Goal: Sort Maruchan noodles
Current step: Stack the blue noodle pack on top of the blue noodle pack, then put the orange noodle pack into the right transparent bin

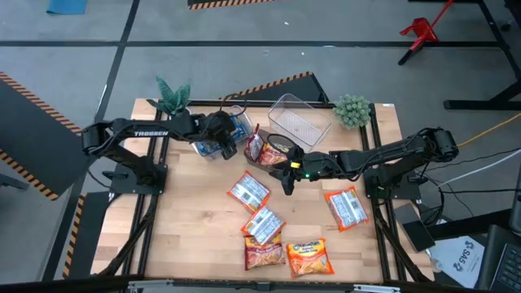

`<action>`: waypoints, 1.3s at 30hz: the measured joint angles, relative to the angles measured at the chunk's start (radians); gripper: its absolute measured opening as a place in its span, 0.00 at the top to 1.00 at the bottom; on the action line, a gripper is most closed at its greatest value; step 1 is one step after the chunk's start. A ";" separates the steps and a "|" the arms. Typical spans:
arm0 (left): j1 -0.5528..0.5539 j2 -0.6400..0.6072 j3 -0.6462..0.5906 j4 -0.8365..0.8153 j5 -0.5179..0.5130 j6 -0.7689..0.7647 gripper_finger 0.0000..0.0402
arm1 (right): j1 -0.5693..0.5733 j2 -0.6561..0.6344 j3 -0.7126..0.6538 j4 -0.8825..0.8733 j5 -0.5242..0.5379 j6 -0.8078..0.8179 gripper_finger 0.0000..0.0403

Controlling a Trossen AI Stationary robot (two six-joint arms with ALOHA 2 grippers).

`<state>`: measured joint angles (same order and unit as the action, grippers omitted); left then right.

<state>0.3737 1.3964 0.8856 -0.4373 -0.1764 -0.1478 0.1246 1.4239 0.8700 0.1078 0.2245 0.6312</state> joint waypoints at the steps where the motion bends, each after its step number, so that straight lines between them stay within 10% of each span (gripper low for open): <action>1: 0.005 0.004 -0.001 0.005 0.005 0.000 0.66 | 0.000 0.000 0.000 0.000 0.000 0.000 0.59; 13: 0.009 -0.057 0.327 -0.297 0.060 0.095 0.63 | 0.001 0.000 0.001 -0.056 -0.106 -0.051 0.59; 25: -0.178 -0.148 0.470 -0.421 0.303 -0.225 0.63 | 0.153 0.000 0.000 -0.467 -0.141 -0.045 0.59; 39: -0.544 -0.139 0.395 -0.376 -0.010 -0.360 0.63 | 0.530 0.028 0.001 -0.504 -0.195 0.210 0.59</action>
<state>-0.1706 1.2575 1.2811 -0.8131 -0.1861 -0.5082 0.6546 1.4518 0.8707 -0.3965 0.0298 0.8414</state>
